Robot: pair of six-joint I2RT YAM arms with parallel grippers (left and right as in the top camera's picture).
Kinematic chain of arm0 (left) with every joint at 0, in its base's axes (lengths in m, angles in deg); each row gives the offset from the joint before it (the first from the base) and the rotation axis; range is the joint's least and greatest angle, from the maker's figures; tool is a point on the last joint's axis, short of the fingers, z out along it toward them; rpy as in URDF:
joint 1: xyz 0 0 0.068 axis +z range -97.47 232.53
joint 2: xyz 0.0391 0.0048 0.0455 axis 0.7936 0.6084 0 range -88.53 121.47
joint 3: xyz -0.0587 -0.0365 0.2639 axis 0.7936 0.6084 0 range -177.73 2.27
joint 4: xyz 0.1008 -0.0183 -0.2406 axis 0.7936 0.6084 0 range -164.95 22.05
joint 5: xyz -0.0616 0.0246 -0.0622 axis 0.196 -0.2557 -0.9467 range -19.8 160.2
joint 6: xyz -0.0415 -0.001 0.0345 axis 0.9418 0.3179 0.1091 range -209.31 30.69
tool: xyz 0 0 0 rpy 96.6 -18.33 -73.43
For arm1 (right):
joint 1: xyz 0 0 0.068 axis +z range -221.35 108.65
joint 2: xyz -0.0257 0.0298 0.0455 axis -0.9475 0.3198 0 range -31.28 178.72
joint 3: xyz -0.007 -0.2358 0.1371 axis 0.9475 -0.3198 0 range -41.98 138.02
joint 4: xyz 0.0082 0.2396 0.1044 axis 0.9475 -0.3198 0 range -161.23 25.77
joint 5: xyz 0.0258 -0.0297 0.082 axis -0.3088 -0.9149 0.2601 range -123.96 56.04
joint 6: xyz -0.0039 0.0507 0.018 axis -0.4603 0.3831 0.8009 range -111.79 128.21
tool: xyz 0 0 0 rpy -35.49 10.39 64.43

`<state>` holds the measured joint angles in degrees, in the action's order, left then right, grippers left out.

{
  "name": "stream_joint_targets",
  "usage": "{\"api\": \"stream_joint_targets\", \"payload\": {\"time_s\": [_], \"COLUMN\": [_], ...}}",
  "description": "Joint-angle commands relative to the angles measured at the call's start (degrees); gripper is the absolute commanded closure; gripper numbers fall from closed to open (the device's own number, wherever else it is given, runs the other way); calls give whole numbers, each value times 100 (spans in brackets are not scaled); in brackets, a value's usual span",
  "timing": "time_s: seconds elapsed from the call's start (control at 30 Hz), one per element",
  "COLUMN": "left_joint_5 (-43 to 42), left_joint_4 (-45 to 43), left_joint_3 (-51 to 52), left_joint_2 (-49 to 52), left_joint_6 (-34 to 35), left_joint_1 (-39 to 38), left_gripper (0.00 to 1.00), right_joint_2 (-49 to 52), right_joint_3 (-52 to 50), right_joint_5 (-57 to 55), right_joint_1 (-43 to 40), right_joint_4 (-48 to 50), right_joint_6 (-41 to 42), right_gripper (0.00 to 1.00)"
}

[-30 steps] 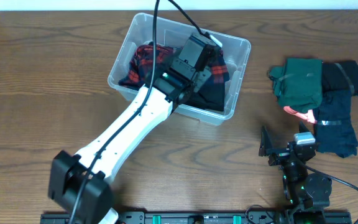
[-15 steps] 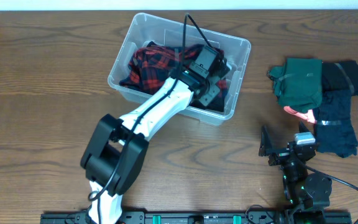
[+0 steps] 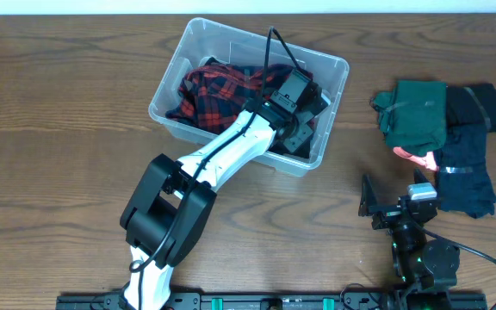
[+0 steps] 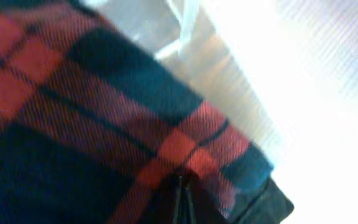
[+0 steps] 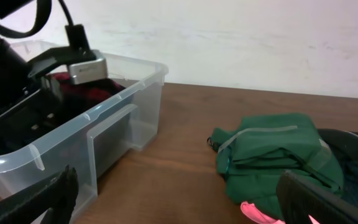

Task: Pack container
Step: 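Press and spread the plaid shirt flat inside the bin with the left gripper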

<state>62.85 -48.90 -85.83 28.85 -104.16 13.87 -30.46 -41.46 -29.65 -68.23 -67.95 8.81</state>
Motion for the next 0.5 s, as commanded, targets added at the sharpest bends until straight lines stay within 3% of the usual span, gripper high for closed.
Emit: {"api": "stream_joint_targets", "payload": {"time_s": [0.0, 0.33, 0.47], "left_joint_5": [28, 2068, 2396], "left_joint_4": [-90, 385, 726], "left_joint_3": [-131, -450, -450], "left_joint_2": [57, -581, -1012], "left_joint_6": [-44, 15, 20], "left_joint_1": [-22, 90, 522], "left_gripper": [94, 94, 94], "right_joint_2": [-44, -44, -44], "right_joint_3": [-20, -20, -20], "right_joint_5": [22, 22, 22], "right_joint_1": [-57, -57, -57], "right_joint_4": [-7, -7, -9], "right_joint_6": [17, 17, 17], "right_gripper": [1, 1, 1]}}
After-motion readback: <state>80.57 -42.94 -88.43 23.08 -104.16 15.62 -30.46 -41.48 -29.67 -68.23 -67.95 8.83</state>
